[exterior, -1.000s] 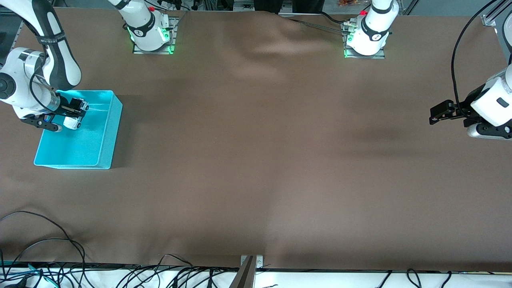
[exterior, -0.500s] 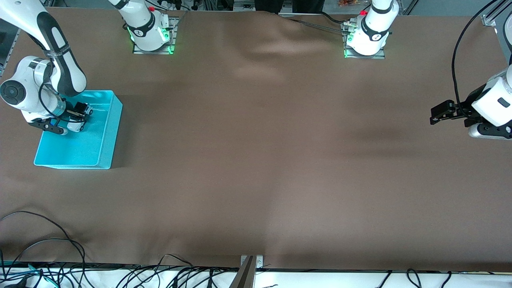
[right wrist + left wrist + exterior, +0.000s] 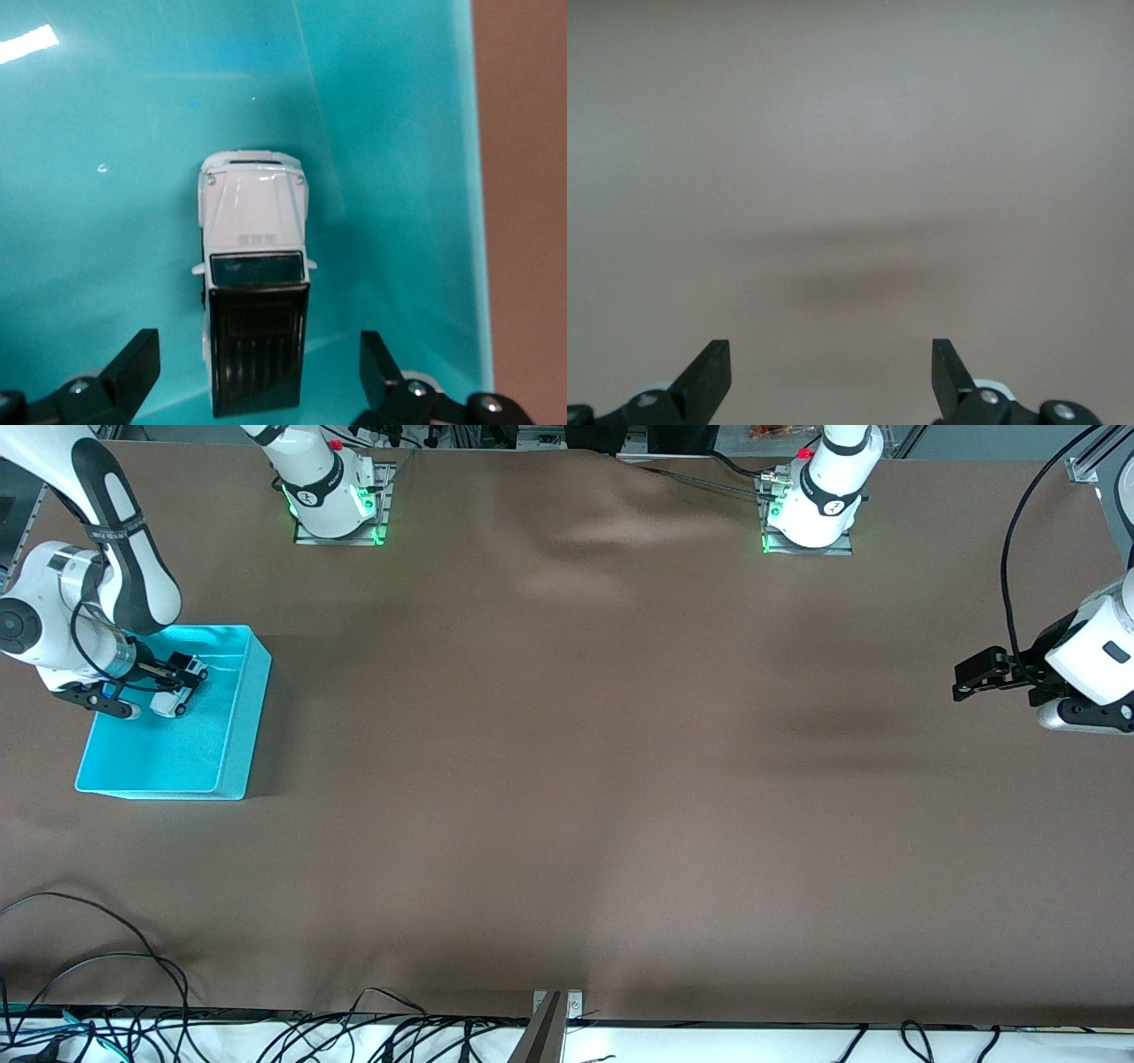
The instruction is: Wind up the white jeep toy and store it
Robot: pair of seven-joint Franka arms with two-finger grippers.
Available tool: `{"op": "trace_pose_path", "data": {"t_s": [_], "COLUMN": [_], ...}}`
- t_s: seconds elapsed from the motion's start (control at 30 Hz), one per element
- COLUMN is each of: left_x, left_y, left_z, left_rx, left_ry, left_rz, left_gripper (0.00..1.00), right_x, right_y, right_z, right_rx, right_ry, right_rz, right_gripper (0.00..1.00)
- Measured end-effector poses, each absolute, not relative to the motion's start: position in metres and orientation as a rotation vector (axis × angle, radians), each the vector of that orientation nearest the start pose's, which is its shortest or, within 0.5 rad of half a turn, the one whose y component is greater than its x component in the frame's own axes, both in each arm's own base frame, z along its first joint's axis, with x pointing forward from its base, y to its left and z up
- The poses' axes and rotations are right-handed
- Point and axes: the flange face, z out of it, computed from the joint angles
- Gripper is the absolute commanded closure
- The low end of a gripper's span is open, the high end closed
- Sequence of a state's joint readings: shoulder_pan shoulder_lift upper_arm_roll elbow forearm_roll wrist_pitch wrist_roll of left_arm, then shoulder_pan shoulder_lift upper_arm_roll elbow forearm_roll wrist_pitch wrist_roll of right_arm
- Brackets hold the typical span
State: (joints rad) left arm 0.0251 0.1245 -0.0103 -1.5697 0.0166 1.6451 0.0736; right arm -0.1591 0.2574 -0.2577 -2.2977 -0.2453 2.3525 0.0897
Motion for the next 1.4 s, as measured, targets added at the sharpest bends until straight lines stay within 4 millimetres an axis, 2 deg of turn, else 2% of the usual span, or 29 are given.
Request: {"op": "trace_pose_path", "data": {"t_s": [0.33,0.67,0.83,0.93,1.1,1.4], "left_x": [0.595,0.595,0.595,0.595,0.595,0.595], "left_y": [0.017,0.017,0.017,0.017,0.017,0.017], "left_z": [0.56,0.56,0.56,0.56,0.56,0.56], "left_rx": [-3.126,-3.126,-3.126,-3.126,-3.126,-3.126], "left_ry": [0.078,0.078,0.078,0.078,0.078,0.078], "left_rz": [0.078,0.077,0.077,0.077,0.077,0.077], "left_gripper": [0.0,0.0,0.0,0.0,0.0,0.0], "right_x": [0.464,0.484,0.502,0.513,0.524,0.535], "right_y": [-0.201,-0.156,-0.135,-0.129,-0.121,-0.09], "right_z": [0.284,0.333,0.378,0.414,0.462,0.515], "right_rx": [-3.261,-3.275,-3.172,-3.112,-3.047,-3.04], "right_ry": [0.517,0.406,0.471,0.503,0.516,0.427], "right_rz": [0.345,0.25,0.23,0.226,0.22,0.228], "right_gripper": [0.0,0.0,0.0,0.0,0.0,0.0]}}
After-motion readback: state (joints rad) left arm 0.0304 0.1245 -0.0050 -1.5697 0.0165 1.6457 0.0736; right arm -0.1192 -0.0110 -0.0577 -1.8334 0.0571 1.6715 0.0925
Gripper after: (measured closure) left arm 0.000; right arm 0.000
